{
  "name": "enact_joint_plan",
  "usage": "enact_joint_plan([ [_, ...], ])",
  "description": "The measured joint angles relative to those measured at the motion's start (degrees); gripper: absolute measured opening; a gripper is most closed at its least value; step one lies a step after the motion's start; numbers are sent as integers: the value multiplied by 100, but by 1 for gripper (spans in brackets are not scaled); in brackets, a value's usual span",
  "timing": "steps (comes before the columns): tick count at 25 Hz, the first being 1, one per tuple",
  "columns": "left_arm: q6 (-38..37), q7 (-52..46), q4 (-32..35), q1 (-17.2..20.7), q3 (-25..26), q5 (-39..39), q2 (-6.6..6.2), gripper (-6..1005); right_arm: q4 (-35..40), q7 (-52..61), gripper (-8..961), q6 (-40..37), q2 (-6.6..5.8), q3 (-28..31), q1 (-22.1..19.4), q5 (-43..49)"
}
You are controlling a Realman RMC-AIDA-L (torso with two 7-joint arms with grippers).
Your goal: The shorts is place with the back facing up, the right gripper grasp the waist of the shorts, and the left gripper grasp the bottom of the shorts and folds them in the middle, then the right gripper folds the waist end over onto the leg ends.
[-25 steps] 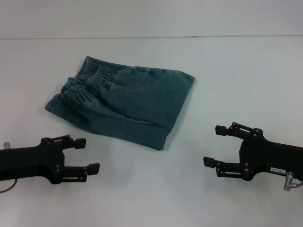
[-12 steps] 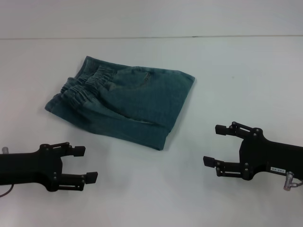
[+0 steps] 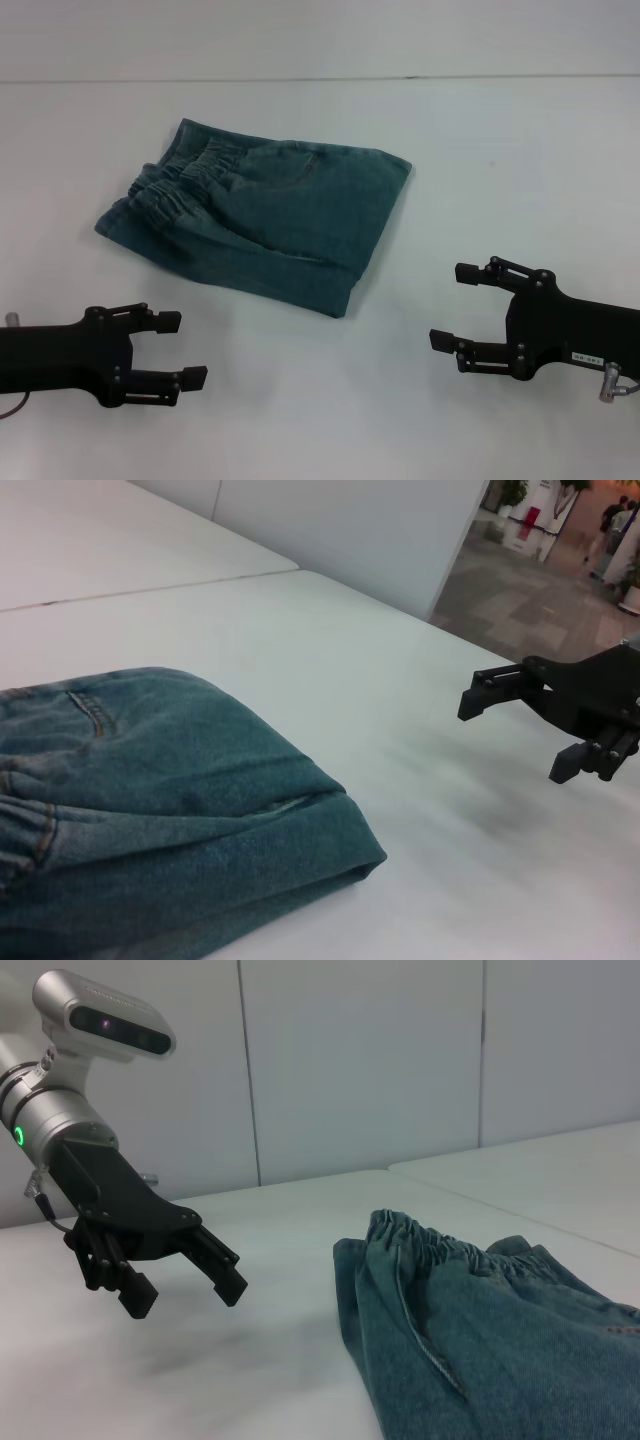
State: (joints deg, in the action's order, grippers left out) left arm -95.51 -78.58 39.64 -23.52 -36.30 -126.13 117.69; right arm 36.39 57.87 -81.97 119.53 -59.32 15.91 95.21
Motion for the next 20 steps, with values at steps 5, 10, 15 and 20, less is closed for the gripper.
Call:
enact_joint_plan([
  [5, -74, 1, 12, 3, -20, -63, 5, 910, 0, -25, 924, 1, 0, 0, 0, -2],
  [10, -111, 1, 59, 8, -11, -94, 15, 910, 0, -75, 924, 0, 0, 0, 0, -26],
  [15, -122, 0, 83, 14, -7, -96, 20, 910, 0, -75, 924, -2, 6, 0, 0, -33],
  [20, -109, 8, 84, 14, 0, -96, 28, 910, -6, -75, 924, -3, 8, 0, 0, -38],
])
